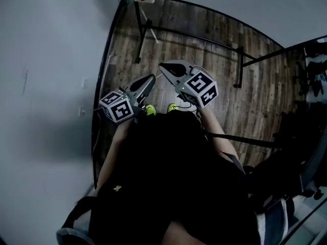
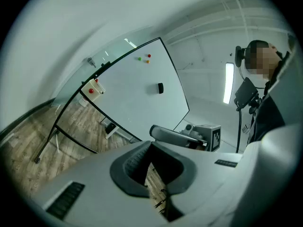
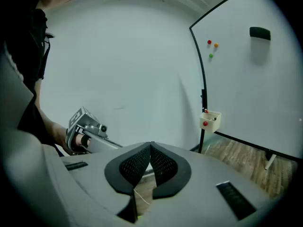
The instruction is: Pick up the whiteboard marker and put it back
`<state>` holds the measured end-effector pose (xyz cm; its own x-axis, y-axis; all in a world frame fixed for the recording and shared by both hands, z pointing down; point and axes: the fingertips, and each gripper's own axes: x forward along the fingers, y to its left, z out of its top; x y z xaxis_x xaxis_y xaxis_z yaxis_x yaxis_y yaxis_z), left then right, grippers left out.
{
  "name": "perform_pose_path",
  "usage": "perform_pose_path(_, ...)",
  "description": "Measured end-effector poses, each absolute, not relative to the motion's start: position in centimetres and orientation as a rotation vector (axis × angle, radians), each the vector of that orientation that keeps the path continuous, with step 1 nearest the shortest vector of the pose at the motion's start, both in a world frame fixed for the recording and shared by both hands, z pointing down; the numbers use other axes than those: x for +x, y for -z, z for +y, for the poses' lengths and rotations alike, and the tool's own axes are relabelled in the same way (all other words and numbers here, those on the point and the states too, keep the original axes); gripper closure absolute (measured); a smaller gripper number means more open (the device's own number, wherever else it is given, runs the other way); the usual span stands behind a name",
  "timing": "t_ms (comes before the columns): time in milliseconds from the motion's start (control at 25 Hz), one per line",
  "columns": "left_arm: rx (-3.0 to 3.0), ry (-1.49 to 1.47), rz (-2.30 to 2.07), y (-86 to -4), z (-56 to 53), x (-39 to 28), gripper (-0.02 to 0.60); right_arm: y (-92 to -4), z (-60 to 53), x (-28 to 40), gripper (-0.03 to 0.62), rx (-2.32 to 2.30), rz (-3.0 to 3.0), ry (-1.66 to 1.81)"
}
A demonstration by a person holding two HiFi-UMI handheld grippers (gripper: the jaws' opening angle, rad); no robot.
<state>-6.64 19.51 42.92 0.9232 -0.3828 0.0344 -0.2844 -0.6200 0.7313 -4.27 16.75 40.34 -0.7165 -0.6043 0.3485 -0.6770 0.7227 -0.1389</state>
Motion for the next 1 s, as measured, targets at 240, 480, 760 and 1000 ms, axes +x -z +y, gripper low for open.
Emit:
perform_pose_path(240,2.283,0.173,-0.467,-42.4,19.5,-8.2,0.577,-39.6,16.9,-5.1,0.594,1.056,-2.657,-0.377)
perform_pose_path(480,2.300,0.180,-0.469,-43.1,20.1,-9.4,0.577,-39.8,17.7,-4.7,0.594,1.141,-2.635,-0.361)
perform_pose_path(760,2.287,0.195,-0.489,-43.4,19.5,-12.2,0.577,-40.8,18.3,-5.9,0.595,1.118,-2.598,-0.366)
perform_pose_path(1000,2.276,0.177,-0.488,-44.1,19.9,-11.9,0.577,-41.5,19.4,-5.6,0.595,1.075,-2.608,-0.420)
